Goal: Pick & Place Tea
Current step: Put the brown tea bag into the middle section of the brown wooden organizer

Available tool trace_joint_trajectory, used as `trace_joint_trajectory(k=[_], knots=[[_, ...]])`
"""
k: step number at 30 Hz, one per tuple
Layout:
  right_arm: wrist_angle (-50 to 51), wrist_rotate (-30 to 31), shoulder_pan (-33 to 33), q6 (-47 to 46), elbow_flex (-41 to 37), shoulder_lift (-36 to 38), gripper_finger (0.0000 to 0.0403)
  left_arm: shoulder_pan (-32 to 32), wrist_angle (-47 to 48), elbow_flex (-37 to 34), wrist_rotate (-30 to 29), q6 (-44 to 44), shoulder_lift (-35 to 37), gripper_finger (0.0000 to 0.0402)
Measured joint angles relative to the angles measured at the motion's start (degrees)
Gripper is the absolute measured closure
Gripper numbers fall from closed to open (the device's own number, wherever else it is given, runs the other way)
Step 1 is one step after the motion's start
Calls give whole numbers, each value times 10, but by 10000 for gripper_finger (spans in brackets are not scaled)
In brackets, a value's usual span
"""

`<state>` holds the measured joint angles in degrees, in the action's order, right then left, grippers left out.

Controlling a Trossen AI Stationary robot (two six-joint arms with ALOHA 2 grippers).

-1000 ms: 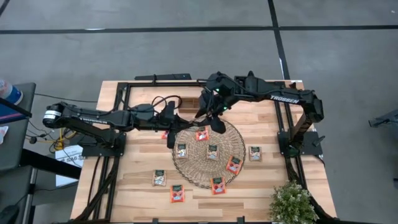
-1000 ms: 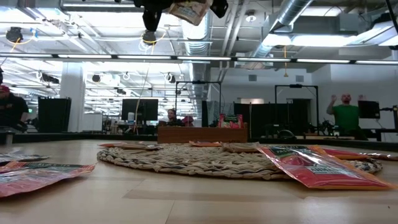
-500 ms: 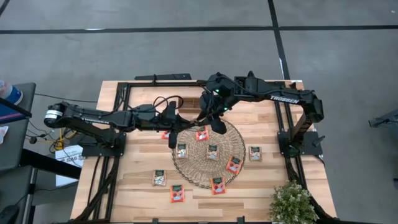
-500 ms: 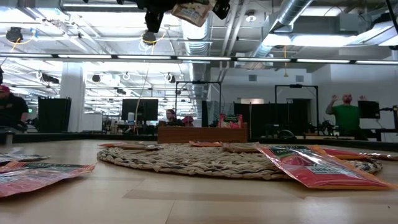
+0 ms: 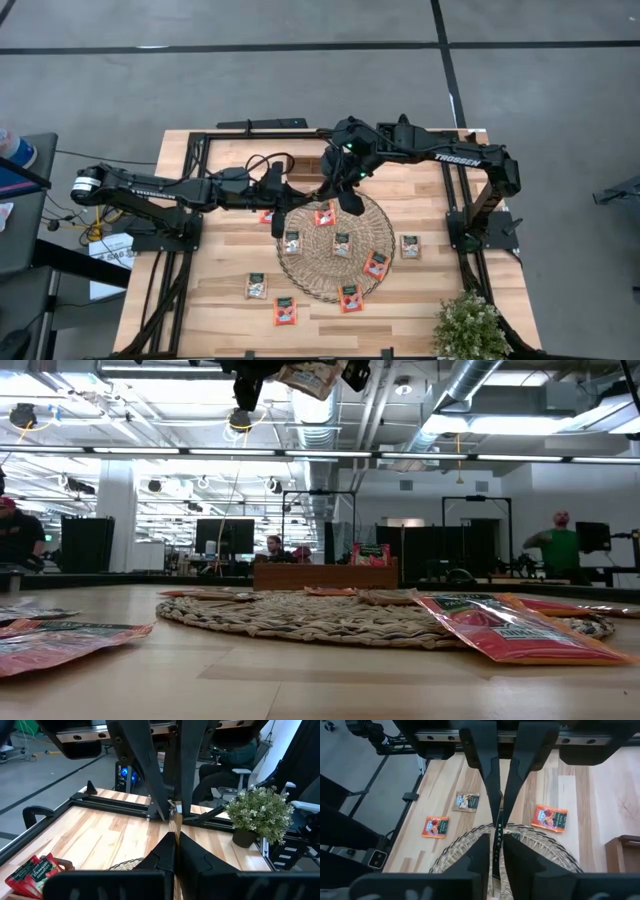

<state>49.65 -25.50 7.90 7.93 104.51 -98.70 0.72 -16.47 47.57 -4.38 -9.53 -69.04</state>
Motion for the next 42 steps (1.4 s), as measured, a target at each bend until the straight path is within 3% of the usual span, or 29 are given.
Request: trace_joint_trajectory(k=[5,16,28,32,37,42], knots=[[0,2,0,0,0,0,398,0,0,0,0,0,0,401],[9,59,-1,-4,0,0,402,0,2,0,-13,-3,0,401],[12,81,-7,1,0,0,403,0,3,0,-46,-4,0,395],[14,80,-8,1,0,0,403,0,1,0,-51,-17,0,359],[13,81,-8,0,0,0,403,0,4,0,-52,-54,0,287],[28,130,-8,1,0,0,403,0,40,0,-50,-64,17,228]])
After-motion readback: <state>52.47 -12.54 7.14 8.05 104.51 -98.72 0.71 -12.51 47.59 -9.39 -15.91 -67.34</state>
